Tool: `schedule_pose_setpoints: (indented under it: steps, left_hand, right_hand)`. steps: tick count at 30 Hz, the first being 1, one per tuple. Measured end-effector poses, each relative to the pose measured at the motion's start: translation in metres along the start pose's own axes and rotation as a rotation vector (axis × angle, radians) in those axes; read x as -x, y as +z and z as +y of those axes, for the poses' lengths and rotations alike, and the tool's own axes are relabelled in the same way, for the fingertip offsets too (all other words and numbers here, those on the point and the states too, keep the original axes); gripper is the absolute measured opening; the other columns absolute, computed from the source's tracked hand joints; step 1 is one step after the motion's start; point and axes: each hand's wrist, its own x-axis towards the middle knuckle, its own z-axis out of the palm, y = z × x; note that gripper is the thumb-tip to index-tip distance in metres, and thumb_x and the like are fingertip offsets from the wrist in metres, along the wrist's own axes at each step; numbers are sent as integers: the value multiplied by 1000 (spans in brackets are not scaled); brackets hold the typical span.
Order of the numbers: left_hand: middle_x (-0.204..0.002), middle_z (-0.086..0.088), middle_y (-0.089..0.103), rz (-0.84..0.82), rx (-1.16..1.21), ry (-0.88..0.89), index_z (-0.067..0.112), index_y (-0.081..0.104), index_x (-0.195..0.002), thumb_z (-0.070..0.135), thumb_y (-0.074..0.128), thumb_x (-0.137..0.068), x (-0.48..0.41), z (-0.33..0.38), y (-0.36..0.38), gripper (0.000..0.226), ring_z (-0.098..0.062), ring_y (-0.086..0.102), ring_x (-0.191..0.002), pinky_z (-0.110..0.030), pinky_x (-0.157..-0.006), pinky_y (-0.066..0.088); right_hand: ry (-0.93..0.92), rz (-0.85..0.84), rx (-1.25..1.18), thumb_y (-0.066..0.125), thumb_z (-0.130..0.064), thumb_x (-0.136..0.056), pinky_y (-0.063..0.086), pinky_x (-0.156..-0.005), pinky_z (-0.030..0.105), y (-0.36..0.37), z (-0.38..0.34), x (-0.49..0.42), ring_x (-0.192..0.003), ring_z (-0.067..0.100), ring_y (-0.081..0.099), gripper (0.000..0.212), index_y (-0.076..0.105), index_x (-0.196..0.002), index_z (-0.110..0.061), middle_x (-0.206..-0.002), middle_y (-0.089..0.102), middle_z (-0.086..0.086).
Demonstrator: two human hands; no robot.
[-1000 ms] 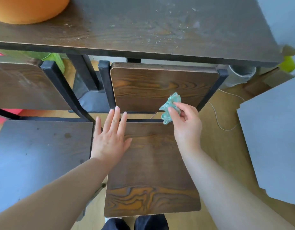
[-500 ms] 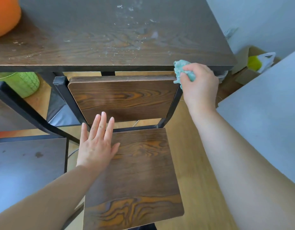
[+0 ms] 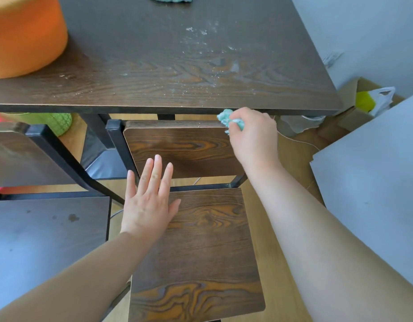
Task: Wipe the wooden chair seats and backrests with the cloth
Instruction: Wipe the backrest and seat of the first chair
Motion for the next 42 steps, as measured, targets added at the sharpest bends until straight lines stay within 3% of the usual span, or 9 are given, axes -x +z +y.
schedule_pose_setpoints:
  steps: [8, 18, 23, 27, 30, 38, 42]
  left_hand:
    - [-165, -14, 10, 100, 48, -31, 14, 16, -158, 52, 50, -93, -13, -22, -27, 82, -30, 2, -153, -60, -119, 14]
    - [-166, -11, 4, 77, 42, -106, 19, 9, -158, 58, 50, -92, -8, -65, -42, 87, -29, -4, -153, -59, -121, 8]
    - [-166, -9, -7, 42, 26, -124, 19, -3, -158, 61, 39, -96, 2, -90, -44, 86, -27, -12, -152, -58, -121, 4]
    - [-165, -8, -14, -6, 51, -136, 19, -11, -157, 63, 27, -97, 9, -102, -40, 83, -26, -15, -152, -57, -121, 4]
    - [-164, -8, -18, -31, 62, -143, 20, -15, -156, 63, 27, -97, 14, -106, -34, 84, -27, -17, -151, -57, -121, 3]
    - [-165, -8, -14, -29, 95, -147, 21, -13, -156, 64, 32, -97, 29, -105, -15, 85, -27, -15, -151, -56, -121, -2]
    - [-165, -8, -16, -61, 85, -146, 20, -13, -156, 61, 31, -98, 34, -104, -7, 83, -27, -17, -151, -56, -120, -4]
  right_hand:
    - [100, 7, 5, 59, -24, -95, 42, -64, 24, 17, -37, -1, -99, 21, 57, 23, 69, -114, -16, -108, 71, 6]
    - [67, -7, -90, 62, -28, -94, 51, -67, 21, 56, -116, 18, -102, 17, 62, 24, 68, -116, -21, -110, 71, 2]
    - [50, -79, -164, 59, -26, -95, 59, -70, 32, 73, -158, 21, -95, 19, 65, 21, 69, -113, -19, -108, 71, 4]
    - [89, -158, -303, 61, -26, -95, 49, -57, 12, 81, -178, 21, -78, 6, 61, 17, 71, -108, -22, -103, 70, -2]
    - [107, -271, -413, 62, -26, -92, 55, -60, 18, 79, -183, 15, -78, 6, 64, 14, 73, -101, -25, -99, 70, -5]
    - [-175, -309, -296, 62, -25, -94, 46, -65, 9, 77, -172, 25, -88, 4, 57, 13, 71, -103, -28, -107, 69, -3]
    - [-237, -281, -331, 64, -28, -93, 50, -70, 11, 79, -160, 34, -97, 4, 58, 15, 70, -106, -29, -116, 67, -4]
